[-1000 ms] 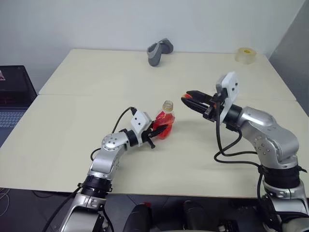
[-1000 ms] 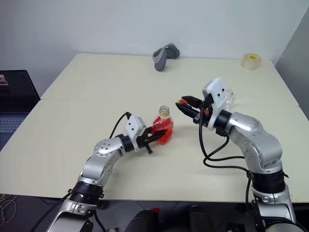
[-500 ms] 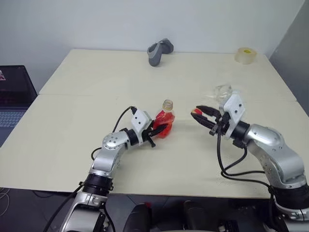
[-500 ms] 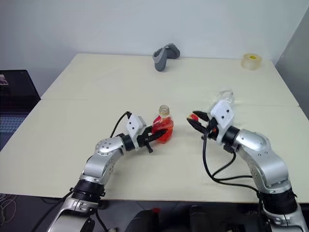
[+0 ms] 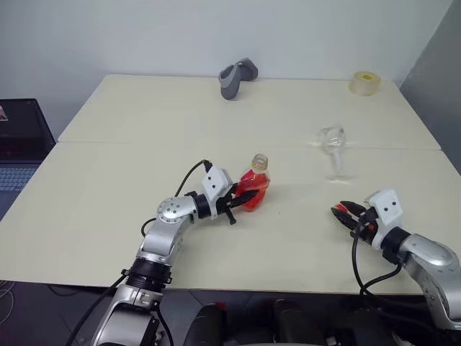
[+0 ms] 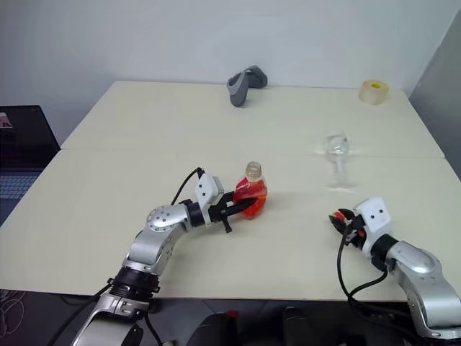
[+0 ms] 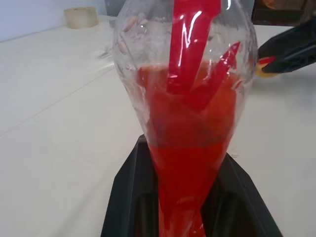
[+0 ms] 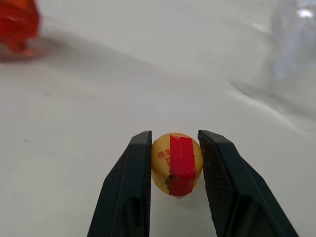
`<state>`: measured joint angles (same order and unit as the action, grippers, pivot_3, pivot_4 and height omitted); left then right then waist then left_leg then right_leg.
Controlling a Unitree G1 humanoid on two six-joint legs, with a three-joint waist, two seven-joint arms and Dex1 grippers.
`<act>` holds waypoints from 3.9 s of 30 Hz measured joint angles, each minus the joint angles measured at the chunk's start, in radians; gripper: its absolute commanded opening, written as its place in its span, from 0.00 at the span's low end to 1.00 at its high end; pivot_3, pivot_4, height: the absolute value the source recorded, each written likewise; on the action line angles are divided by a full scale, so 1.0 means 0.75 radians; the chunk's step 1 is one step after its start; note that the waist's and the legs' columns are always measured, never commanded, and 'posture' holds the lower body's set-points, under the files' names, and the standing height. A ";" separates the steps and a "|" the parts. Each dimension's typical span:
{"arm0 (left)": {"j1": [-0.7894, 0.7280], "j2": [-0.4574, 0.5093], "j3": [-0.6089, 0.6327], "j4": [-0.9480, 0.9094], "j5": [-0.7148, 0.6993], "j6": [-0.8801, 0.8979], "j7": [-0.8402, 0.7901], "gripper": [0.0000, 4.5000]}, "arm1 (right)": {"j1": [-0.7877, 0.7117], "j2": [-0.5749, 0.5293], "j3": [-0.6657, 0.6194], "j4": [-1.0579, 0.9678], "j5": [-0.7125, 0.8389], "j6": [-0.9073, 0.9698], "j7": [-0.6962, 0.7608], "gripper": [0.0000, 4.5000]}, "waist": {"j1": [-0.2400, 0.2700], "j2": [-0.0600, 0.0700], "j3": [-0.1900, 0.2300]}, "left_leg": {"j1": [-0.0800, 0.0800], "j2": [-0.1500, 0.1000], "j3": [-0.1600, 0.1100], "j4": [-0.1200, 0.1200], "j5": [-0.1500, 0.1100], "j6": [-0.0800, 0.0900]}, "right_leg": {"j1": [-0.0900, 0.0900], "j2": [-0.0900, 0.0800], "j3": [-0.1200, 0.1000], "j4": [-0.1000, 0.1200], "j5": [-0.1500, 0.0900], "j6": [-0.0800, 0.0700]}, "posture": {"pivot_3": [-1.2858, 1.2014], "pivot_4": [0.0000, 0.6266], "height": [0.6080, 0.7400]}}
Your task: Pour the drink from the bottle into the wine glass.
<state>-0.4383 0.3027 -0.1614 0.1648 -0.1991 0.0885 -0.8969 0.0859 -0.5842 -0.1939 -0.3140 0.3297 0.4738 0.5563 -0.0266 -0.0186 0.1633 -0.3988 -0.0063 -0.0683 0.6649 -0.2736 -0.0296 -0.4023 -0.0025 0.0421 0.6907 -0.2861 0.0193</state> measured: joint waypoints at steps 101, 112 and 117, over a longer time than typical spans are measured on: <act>0.165 0.190 0.152 -0.258 -0.079 0.193 0.311 1.00 | -1.059 -0.142 0.134 0.297 0.094 0.458 0.202 1.00 | 0.012 0.001 0.000 | 0.008 -0.002 -0.006 -0.003 0.000 0.000 | 0.016 -0.003 -0.007 -0.013 0.002 0.001 | 0.52 0.24 1.00; -0.015 0.297 -0.036 -0.225 -0.124 0.331 -0.146 1.00 | -1.467 -0.196 0.462 1.120 -0.205 0.469 0.286 1.00 | -0.010 0.006 0.004 | 0.008 -0.001 -0.001 -0.004 0.000 0.000 | 0.013 -0.002 -0.002 -0.014 0.002 0.001 | 0.52 0.24 1.00; -0.086 0.283 -0.068 -0.167 -0.105 0.289 -0.222 1.00 | -1.676 -0.092 0.537 1.627 -0.358 0.289 0.283 1.00 | -0.009 0.007 0.004 | 0.005 -0.001 0.002 -0.003 0.000 0.000 | 0.009 -0.002 -0.002 -0.012 0.002 0.001 | 0.52 0.24 1.00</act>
<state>-0.5030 0.5150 -0.2126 0.0393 -0.2781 0.3049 -1.0637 -1.1714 -0.6535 0.2089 0.9063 0.0612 0.6903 0.7687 -0.0330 -0.0135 0.1664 -0.3948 -0.0073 -0.0668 0.6625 -0.2737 -0.0293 -0.3953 -0.0042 0.0407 0.6815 -0.2843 0.0199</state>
